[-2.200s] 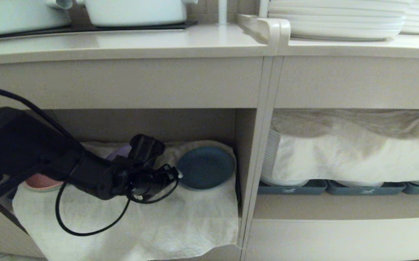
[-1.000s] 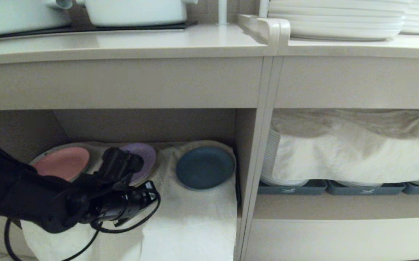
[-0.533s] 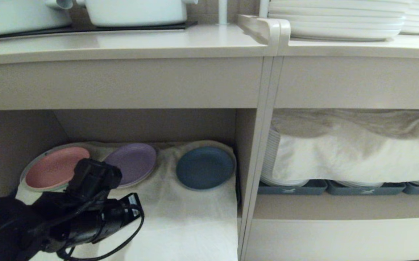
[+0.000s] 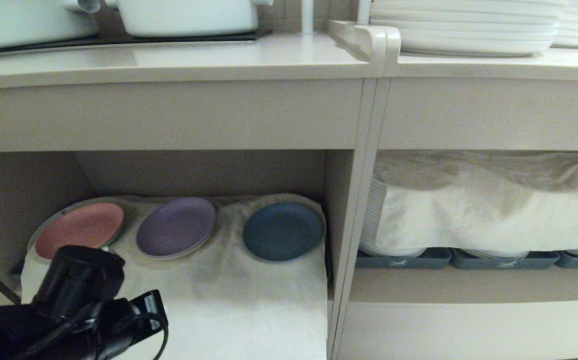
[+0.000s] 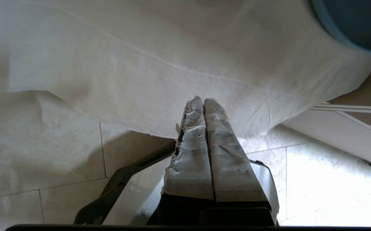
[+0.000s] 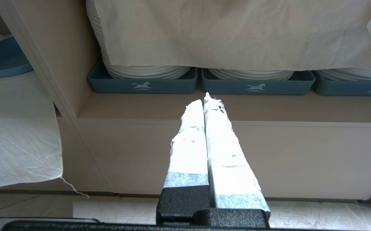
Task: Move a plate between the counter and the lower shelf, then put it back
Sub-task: Pick up the plate in the cupboard
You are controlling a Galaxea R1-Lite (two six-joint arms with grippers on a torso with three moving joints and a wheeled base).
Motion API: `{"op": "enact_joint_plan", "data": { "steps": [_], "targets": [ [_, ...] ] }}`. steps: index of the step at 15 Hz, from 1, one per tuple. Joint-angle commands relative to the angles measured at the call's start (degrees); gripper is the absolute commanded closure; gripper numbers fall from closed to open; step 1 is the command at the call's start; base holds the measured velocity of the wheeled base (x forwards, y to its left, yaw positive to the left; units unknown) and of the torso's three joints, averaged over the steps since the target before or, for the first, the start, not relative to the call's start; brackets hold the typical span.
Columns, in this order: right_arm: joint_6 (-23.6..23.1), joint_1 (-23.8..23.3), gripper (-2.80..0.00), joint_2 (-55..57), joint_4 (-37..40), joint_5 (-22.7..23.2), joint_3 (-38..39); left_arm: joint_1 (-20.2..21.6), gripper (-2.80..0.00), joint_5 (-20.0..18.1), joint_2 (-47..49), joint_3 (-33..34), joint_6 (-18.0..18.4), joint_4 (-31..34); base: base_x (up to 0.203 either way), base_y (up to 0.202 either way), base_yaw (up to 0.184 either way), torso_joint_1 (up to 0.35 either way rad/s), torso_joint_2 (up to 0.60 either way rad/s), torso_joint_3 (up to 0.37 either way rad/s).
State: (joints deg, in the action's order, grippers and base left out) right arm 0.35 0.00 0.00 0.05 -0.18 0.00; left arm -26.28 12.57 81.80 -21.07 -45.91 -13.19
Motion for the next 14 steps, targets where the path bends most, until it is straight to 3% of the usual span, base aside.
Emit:
{"op": "enact_joint_plan", "data": {
  "steps": [1,4,8,12,14],
  "targets": [
    [0.00,0.00,0.00,0.00,0.04,0.01,0.00,0.00,0.00,0.41,-2.66,1.30,-0.23,0.00,0.000,0.000,0.000,0.000,0.00,0.000],
    [0.00,0.00,0.00,0.00,0.04,0.01,0.00,0.00,0.00,1.76,-5.46,3.43,0.01,0.17,0.000,0.000,0.000,0.000,0.00,0.000],
    [0.00,0.00,0.00,0.00,0.00,0.01,0.00,0.08,0.00,2.46,-10.47,6.55,4.58,0.17,0.000,0.000,0.000,0.000,0.00,0.000],
    [0.00,0.00,0.00,0.00,0.04,0.01,0.00,0.18,0.00,2.64,-11.40,6.57,5.04,0.36,0.000,0.000,0.000,0.000,0.00,0.000],
    [0.00,0.00,0.00,0.00,0.04,0.01,0.00,0.19,0.00,4.55,-11.19,6.61,5.04,0.36,0.000,0.000,0.000,0.000,0.00,0.000]
  ]
}}
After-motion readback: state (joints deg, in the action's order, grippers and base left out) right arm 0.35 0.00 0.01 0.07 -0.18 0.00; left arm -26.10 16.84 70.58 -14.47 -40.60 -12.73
